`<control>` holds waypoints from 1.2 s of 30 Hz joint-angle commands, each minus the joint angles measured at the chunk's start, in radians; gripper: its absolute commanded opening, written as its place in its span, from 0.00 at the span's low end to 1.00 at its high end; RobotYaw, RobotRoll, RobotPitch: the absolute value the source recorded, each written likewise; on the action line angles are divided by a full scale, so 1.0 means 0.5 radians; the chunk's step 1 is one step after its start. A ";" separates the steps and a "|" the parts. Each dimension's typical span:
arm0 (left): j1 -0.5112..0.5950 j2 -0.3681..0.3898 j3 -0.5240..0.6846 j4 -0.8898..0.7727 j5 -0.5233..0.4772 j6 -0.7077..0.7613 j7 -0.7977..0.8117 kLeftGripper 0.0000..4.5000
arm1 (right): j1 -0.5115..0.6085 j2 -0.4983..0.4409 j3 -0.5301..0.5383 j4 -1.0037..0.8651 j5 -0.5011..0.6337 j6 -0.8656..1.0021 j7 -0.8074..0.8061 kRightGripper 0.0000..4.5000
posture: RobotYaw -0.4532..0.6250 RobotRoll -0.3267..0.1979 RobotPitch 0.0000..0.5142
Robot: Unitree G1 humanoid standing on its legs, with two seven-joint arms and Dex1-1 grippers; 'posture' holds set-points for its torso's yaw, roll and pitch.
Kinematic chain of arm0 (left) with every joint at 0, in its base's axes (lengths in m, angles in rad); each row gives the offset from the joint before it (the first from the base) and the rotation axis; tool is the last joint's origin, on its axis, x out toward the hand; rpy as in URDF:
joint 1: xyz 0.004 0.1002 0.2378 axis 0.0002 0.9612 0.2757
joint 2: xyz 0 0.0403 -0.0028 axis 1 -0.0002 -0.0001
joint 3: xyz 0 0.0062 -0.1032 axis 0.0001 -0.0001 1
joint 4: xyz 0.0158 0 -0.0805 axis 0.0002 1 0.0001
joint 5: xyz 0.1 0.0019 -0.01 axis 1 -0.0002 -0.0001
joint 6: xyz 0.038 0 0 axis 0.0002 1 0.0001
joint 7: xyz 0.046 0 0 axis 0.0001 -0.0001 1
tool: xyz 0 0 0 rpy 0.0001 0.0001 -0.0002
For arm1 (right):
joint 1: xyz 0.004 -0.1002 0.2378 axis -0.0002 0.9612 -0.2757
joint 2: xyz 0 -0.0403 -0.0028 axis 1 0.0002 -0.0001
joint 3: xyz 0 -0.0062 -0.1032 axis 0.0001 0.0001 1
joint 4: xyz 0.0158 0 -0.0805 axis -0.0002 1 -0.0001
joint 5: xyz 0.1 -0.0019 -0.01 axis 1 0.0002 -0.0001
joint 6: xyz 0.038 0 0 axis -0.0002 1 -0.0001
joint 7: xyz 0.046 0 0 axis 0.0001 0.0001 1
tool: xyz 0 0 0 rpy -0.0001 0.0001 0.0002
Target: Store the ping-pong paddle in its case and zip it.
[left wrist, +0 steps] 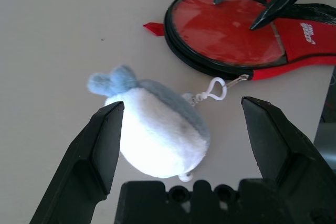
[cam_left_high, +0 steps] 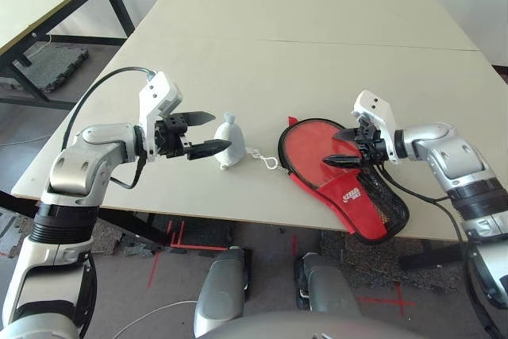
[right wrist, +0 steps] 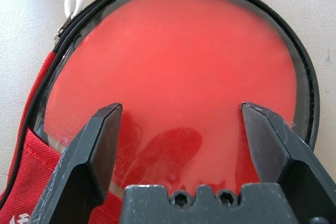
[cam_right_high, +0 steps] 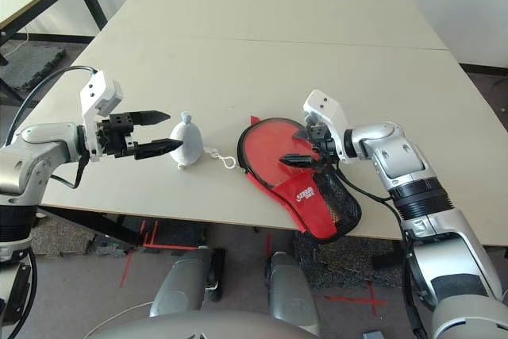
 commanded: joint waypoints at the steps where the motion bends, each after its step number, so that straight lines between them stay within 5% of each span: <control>1: 0.011 -0.042 -0.073 0.077 0.060 -0.051 0.037 1.00 | 0.056 0.012 0.023 0.005 -0.025 0.018 -0.007 0.99 | 0.56 0.62 0.19; 16: -0.169 -0.210 -0.313 0.537 0.402 -0.268 0.205 1.00 | 0.105 0.001 -0.003 -0.028 -0.013 0.054 -0.022 0.99 | 0.55 0.62 0.19; 20: -0.216 -0.257 -0.334 0.650 0.493 -0.355 0.250 0.79 | 0.114 0.004 -0.017 -0.043 -0.004 0.069 -0.032 1.00 | 0.54 0.62 0.19; 29: -0.400 -0.381 -0.279 0.841 0.576 -0.503 0.383 0.12 | 0.122 0.006 -0.023 -0.065 -0.005 0.085 -0.040 1.00 | 0.54 0.62 0.19; 36: -0.654 -0.548 -0.239 1.037 0.646 -0.642 0.601 0.11 | 0.143 0.012 -0.028 -0.082 0.000 0.097 -0.046 1.00 | 0.54 0.62 0.19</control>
